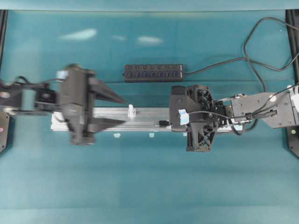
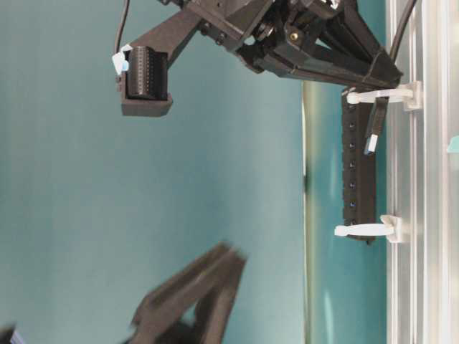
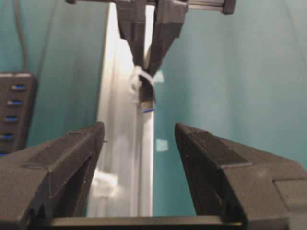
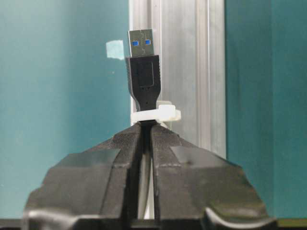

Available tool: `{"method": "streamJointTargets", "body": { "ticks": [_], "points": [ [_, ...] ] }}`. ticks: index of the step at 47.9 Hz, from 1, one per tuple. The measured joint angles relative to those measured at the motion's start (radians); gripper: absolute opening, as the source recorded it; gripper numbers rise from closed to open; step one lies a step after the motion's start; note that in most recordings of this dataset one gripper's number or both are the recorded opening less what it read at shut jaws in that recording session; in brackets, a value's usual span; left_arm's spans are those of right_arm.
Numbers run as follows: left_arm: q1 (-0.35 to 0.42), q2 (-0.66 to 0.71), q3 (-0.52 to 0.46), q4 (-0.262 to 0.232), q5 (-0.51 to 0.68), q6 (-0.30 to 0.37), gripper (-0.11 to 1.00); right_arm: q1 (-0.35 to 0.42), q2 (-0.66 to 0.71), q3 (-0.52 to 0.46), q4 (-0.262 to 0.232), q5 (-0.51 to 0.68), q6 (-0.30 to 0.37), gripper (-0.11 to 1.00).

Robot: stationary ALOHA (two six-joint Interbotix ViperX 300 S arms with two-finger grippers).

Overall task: Pass the USB cable through three rings with both arms.
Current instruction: 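Move the left gripper toward the plug emerging from the ring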

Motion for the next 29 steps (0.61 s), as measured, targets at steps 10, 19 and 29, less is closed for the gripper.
{"method": "streamJointTargets", "body": {
  "ticks": [10,19,29],
  "points": [
    [-0.002,0.110,-0.078,0.000,0.006,-0.021,0.86,0.000,0.000,0.000,0.000,-0.011,0.002,-0.09],
    [-0.002,0.201,-0.121,-0.002,0.012,-0.021,0.87,0.000,0.002,0.000,0.000,-0.025,0.002,-0.09],
    [-0.002,0.305,-0.166,-0.002,0.012,-0.017,0.87,0.000,0.002,0.000,0.000,-0.028,0.002,-0.09]
  ]
}}
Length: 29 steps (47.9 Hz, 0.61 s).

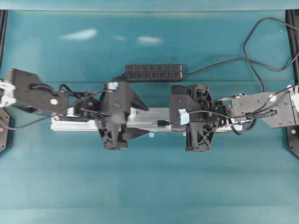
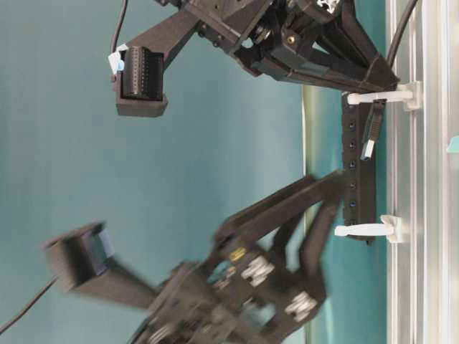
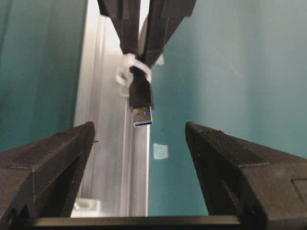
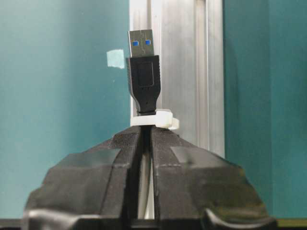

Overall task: Pass the USB cable through three rings with both arms.
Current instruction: 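Move the left gripper toward the plug emerging from the ring, then close the left gripper on the plug beyond the first ring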

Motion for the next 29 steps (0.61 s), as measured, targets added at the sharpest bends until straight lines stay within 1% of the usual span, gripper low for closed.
{"method": "streamJointTargets", "body": {
  "ticks": [5,14,29],
  "points": [
    [0.000,0.052,-0.037,0.000,0.002,0.005,0.87,-0.002,-0.002,0.002,0.000,-0.003,0.000,-0.09],
    [0.000,0.101,-0.098,0.000,0.002,0.006,0.87,-0.002,0.000,0.002,0.000,-0.006,0.000,-0.09],
    [0.000,0.156,-0.112,0.000,0.000,0.006,0.87,0.000,-0.002,0.002,0.000,-0.017,0.000,-0.09]
  ]
}}
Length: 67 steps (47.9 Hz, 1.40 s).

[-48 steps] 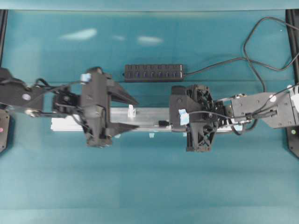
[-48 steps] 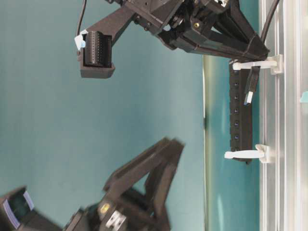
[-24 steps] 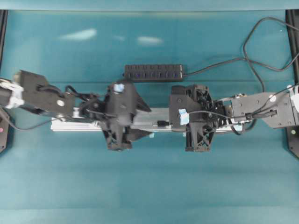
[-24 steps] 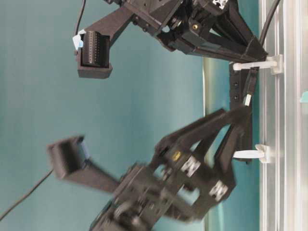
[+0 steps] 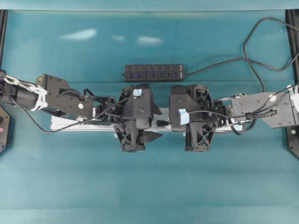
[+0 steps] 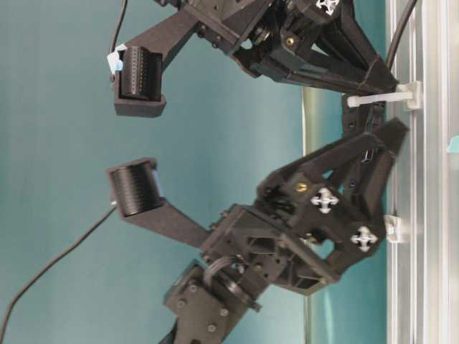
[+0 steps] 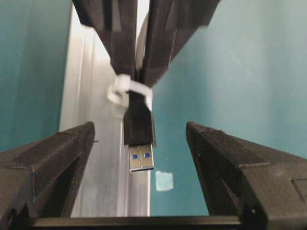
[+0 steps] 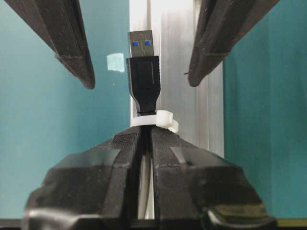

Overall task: Pass the USB cable through three rings with both arms.
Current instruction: 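Close the left gripper on the plug beyond the first ring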

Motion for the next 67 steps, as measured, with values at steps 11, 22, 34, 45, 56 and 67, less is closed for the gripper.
{"method": "streamJointTargets", "body": {
  "ticks": [11,22,34,45,56,67],
  "points": [
    [0.002,0.014,-0.006,0.000,-0.011,0.000,0.82,-0.002,0.000,0.000,0.000,-0.002,0.000,-0.09],
    [0.002,0.014,-0.006,0.002,-0.015,0.000,0.58,-0.002,0.000,0.000,0.000,0.000,0.000,-0.09],
    [0.002,0.014,-0.006,0.000,-0.015,0.000,0.21,-0.002,0.002,0.000,0.000,0.000,0.000,-0.09],
    [0.002,0.015,-0.006,0.000,-0.017,0.000,0.19,-0.002,0.002,0.000,0.000,-0.002,0.000,-0.09],
    [0.002,0.015,-0.008,0.002,-0.017,0.000,0.19,0.000,0.000,-0.002,0.000,0.029,0.000,-0.08],
    [0.003,0.015,-0.006,0.002,-0.015,-0.008,0.19,0.002,0.000,-0.002,0.003,0.091,0.003,0.08]
  ]
}}
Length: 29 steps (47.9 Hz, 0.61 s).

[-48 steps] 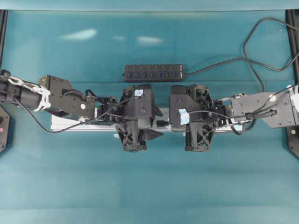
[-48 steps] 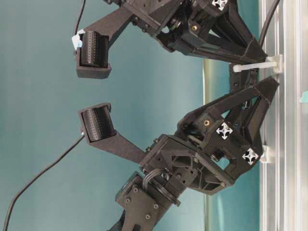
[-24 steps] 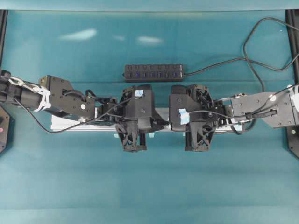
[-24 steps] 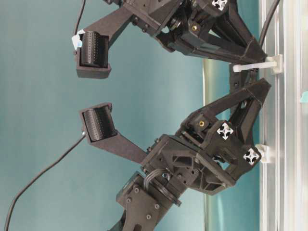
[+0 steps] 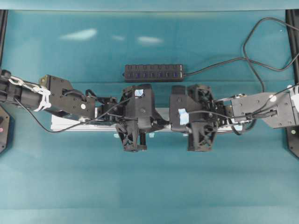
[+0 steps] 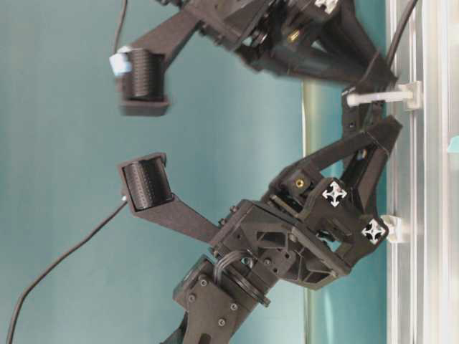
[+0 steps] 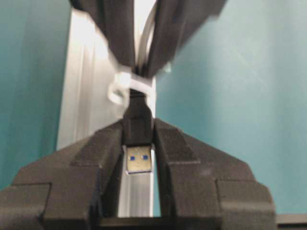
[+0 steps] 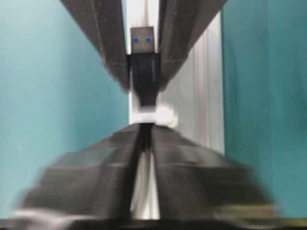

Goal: Pass the USB cable through three rings with both arms.

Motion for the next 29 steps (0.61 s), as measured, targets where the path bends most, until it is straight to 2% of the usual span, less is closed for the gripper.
{"method": "streamJointTargets", "body": {
  "ticks": [4,12,15,23,29],
  "points": [
    [-0.002,-0.003,0.008,-0.002,0.000,0.003,0.19,0.000,-0.002,0.000,0.000,0.018,0.000,0.24],
    [0.000,-0.017,0.021,0.000,0.008,0.003,0.19,0.000,-0.002,0.000,0.000,0.057,0.025,0.73],
    [-0.002,-0.025,0.025,0.000,0.023,0.002,0.19,0.000,-0.003,0.000,0.000,0.058,0.028,0.86],
    [0.000,-0.040,0.035,-0.002,0.052,0.011,0.19,0.000,-0.009,0.000,-0.002,0.058,0.029,0.81],
    [0.000,-0.052,0.052,0.000,0.058,0.009,0.19,0.000,-0.009,0.000,-0.003,0.055,0.029,0.81]
  ]
}}
